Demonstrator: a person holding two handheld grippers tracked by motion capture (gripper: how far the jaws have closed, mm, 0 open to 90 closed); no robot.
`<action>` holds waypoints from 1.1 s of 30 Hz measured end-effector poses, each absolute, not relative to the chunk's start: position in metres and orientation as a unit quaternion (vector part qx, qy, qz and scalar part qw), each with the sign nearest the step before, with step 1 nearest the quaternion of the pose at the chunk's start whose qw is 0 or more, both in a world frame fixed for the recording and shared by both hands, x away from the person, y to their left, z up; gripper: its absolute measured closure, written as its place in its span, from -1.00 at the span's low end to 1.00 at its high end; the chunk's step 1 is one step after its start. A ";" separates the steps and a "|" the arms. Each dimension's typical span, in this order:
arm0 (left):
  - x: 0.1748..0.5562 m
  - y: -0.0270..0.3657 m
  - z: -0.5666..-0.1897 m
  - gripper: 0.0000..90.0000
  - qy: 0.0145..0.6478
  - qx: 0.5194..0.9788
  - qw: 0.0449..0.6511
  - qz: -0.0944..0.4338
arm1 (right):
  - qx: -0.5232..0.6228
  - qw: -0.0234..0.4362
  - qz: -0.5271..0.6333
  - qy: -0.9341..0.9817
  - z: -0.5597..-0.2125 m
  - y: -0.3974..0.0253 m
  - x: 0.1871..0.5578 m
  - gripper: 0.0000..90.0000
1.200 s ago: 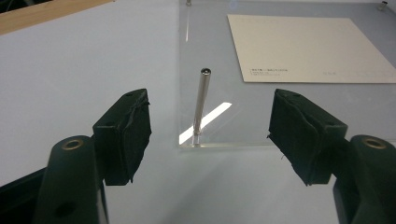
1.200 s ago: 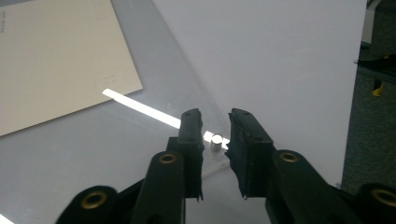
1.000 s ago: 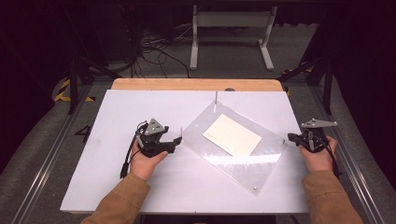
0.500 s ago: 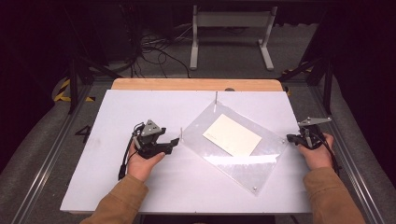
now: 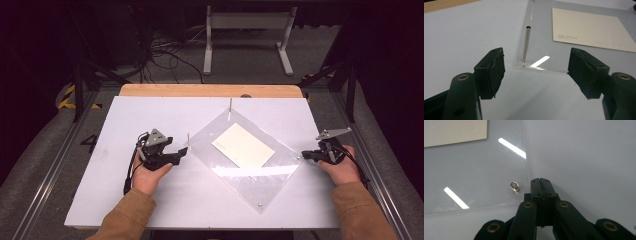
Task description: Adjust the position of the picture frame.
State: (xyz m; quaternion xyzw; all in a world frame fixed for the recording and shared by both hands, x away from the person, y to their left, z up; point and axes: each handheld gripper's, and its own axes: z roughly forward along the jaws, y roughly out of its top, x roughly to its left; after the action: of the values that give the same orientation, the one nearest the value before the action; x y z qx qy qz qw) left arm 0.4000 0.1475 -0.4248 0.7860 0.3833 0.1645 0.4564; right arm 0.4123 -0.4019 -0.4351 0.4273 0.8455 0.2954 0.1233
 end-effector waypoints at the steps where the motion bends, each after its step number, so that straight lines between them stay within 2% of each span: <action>1: 0.400 0.149 -0.425 -0.34 0.386 0.784 0.457 0.167 | 0.424 0.120 0.295 0.848 -0.435 -0.400 0.410 1.00; 11: 0.400 0.157 -0.425 -0.34 0.398 0.777 0.458 0.169 | 0.375 0.085 0.314 0.868 -0.438 -0.372 0.387 1.00; 24: 0.400 0.169 -0.427 -0.34 0.416 0.766 0.459 0.173 | 0.298 0.032 0.321 0.898 -0.441 -0.314 0.364 0.99; 33: 0.399 0.169 -0.428 -0.34 0.415 0.767 0.457 0.175 | 0.264 0.016 0.331 0.906 -0.444 -0.286 0.356 0.99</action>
State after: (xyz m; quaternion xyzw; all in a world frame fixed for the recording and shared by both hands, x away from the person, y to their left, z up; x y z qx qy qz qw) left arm 0.3991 0.1686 -0.4282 0.7673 0.4149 0.1748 0.4566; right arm 0.3556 -0.2862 -0.4436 0.2644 0.9058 0.3309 0.0157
